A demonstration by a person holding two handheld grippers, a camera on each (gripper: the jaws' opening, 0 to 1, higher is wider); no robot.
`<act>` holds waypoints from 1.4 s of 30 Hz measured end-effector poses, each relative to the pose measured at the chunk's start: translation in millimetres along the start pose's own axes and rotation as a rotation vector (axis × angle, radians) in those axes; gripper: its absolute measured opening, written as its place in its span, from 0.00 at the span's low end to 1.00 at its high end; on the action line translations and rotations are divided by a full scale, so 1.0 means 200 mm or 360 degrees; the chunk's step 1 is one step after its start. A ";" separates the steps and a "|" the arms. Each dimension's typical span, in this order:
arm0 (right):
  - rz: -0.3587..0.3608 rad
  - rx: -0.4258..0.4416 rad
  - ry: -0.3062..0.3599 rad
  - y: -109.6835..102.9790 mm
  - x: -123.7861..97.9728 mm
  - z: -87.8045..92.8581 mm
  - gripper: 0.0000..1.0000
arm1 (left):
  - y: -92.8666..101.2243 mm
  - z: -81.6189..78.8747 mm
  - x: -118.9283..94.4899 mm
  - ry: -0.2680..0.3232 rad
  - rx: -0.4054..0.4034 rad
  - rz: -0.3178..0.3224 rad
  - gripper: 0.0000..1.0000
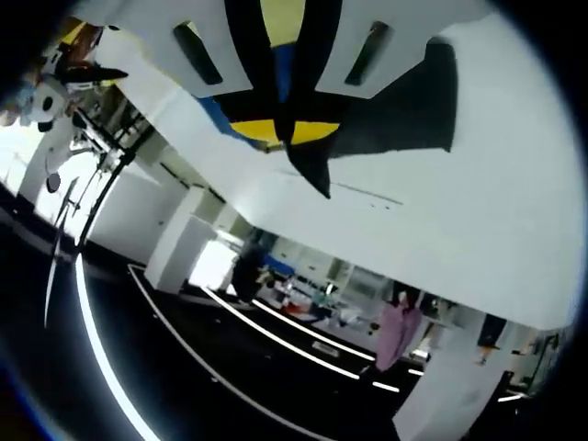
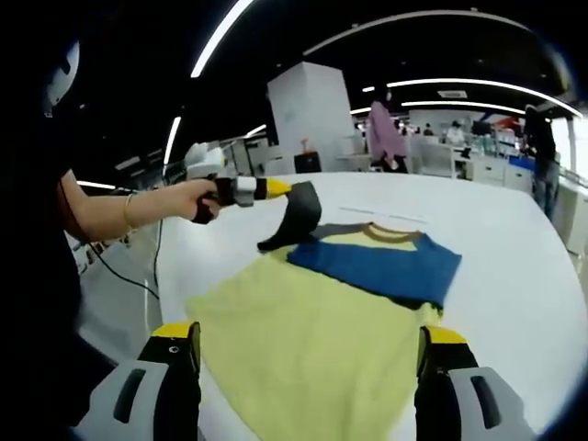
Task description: Fold the garment on the visible template until the final outline fits inside the template.
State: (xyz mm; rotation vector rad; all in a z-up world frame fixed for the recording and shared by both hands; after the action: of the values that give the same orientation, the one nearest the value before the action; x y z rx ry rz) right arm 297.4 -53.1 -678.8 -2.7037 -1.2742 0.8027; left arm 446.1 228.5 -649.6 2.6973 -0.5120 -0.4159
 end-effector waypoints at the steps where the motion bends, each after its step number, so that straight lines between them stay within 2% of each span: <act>1: 0.0003 0.0001 -0.0001 0.00 0.00 0.00 0.98 | 0.00 0.00 0.00 -0.0002 -0.0001 0.0002 0.00; 12: 0.0013 0.0020 -0.0008 0.01 -0.01 0.02 0.98 | 0.09 0.00 0.12 0.0006 -0.0040 0.0104 0.00; 18: 0.0015 0.0027 -0.0011 0.01 -0.02 0.03 0.98 | 0.16 -0.01 0.18 0.0032 -0.0052 0.0193 0.00; 30: 0.0023 0.0048 -0.0025 0.03 -0.02 0.05 0.98 | 0.28 0.00 0.28 0.0011 -0.0057 0.0309 0.00; 42: 0.0014 0.0038 -0.0018 0.03 -0.02 0.04 0.99 | 0.42 0.07 0.37 -0.0047 0.0054 0.0420 0.00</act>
State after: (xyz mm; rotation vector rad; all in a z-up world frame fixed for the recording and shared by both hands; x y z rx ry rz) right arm 295.0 -60.4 -686.0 -2.6922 -1.2478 0.8296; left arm 481.5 121.7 -644.9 2.6099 -0.8773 -0.3759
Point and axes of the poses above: the point that each gripper's makers call its tool centre point, and the gripper's own axes: x roughly forward along the fingers, y roughly to its right, z roughly out of its underside, the point moved 6 cm from there along -x, roughly backward along the fingers, and after that the axes turned 4 degrees about x, right-handed, at the moved point
